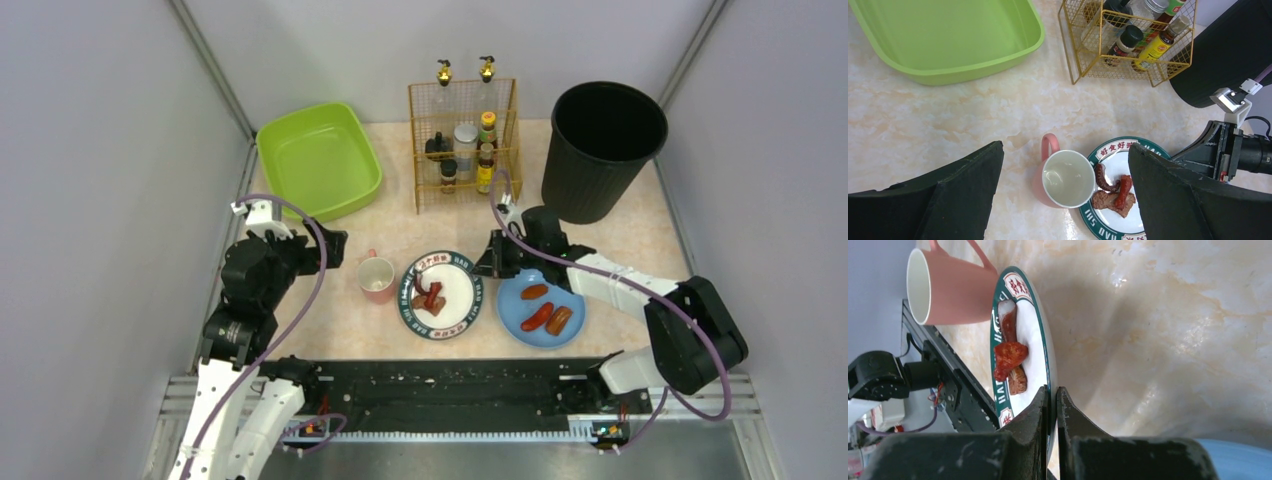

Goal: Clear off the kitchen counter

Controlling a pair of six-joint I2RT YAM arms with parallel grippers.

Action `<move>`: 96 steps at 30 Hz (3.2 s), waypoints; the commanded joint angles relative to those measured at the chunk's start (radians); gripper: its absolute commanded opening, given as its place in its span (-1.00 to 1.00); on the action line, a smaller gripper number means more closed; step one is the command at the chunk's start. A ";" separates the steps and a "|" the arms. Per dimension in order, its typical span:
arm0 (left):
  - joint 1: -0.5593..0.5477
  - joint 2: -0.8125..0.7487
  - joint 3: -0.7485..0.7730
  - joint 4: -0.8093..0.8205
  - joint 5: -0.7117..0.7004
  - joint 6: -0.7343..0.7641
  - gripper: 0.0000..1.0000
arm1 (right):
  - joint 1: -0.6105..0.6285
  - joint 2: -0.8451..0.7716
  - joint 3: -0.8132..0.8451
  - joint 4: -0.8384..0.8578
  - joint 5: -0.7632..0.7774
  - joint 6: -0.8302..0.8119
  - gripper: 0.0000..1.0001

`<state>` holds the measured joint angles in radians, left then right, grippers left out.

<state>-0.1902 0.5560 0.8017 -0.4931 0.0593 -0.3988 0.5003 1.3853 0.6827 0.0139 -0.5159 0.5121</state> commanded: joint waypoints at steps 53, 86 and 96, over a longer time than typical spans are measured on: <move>-0.006 -0.003 0.002 0.033 -0.008 -0.002 0.98 | -0.608 -0.135 0.545 0.064 0.257 0.662 -1.00; -0.008 -0.003 0.004 0.034 -0.001 -0.003 0.98 | -0.811 -0.104 0.749 -0.192 0.661 0.072 -1.00; -0.008 -0.009 0.005 0.034 -0.001 -0.003 0.98 | -0.636 -0.046 0.819 -0.163 0.845 -0.236 -1.00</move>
<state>-0.1921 0.5522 0.8013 -0.4931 0.0551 -0.3988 -0.1738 1.3396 1.4120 -0.2695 0.2646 0.4019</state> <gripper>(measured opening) 0.991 0.040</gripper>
